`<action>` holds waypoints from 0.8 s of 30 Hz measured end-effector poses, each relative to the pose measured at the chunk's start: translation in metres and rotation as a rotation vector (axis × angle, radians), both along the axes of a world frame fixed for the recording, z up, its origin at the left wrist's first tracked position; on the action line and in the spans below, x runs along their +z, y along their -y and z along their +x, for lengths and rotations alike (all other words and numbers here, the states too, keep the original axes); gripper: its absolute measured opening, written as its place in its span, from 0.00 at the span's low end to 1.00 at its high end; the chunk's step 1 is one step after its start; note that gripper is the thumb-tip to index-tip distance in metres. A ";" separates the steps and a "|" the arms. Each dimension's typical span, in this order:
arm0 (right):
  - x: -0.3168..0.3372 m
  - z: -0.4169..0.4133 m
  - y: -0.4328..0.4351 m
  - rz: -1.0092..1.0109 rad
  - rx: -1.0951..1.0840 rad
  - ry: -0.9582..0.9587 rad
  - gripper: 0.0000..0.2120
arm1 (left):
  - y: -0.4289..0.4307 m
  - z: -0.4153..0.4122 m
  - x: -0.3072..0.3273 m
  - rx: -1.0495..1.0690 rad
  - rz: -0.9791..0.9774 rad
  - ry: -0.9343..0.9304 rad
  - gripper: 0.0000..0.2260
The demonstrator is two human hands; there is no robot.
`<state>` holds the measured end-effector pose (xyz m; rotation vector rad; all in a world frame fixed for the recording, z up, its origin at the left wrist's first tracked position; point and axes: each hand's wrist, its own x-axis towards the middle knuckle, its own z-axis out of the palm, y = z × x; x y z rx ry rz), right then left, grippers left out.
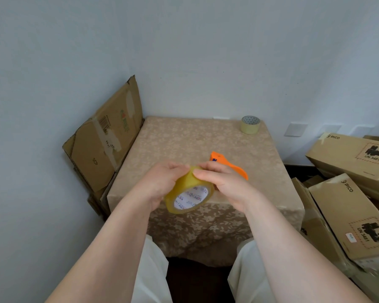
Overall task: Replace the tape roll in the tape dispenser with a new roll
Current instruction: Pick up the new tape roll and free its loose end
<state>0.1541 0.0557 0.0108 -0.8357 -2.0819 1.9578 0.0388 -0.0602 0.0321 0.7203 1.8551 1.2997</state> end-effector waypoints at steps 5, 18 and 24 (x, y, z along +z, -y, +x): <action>0.004 -0.004 0.006 -0.160 0.031 0.002 0.09 | -0.005 -0.002 0.001 0.084 0.058 0.021 0.03; 0.007 -0.009 0.008 -0.381 -0.274 -0.132 0.08 | -0.002 0.003 -0.012 -0.042 0.078 -0.174 0.33; 0.006 -0.011 0.007 -0.309 -0.245 -0.104 0.10 | 0.001 0.002 -0.018 -0.043 0.190 -0.179 0.31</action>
